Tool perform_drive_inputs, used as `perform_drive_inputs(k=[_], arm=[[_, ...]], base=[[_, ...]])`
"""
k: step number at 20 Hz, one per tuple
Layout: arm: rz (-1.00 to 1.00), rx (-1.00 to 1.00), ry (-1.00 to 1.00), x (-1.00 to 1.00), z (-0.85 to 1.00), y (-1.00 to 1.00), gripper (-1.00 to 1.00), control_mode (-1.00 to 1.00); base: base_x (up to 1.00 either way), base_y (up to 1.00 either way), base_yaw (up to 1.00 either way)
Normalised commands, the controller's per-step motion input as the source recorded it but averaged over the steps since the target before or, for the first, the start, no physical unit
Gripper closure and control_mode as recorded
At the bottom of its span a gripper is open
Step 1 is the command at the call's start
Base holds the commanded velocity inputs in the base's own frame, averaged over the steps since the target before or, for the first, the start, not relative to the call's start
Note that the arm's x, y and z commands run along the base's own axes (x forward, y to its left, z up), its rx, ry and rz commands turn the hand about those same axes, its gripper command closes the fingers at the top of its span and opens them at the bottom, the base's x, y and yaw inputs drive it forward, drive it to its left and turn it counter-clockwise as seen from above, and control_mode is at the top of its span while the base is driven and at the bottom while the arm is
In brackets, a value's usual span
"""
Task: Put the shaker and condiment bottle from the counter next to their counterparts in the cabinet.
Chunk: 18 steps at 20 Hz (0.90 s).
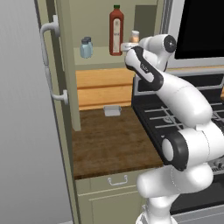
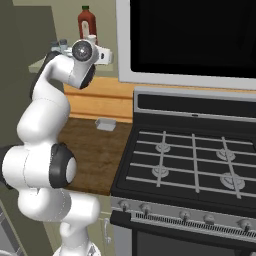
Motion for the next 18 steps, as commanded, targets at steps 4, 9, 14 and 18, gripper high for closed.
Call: perform_drive_inputs(k=[4,9,14,18], arm=[[0.0,0.0,0.07,0.25,-0.04,0.0,1.0,-1.0],[0.0,0.0,0.11,0.19,-0.1,0.0,1.0,-1.0],[0.0,0.0,0.06,0.27,-0.03,0.0,1.0,-1.0],[0.01,-0.05,0.0,0.35,0.0,0.0,1.0,-1.0]], base=[[0.0,0.0,0.0],[0.0,0.0,0.0],[0.0,0.0,0.0],[0.0,0.0,0.0]])
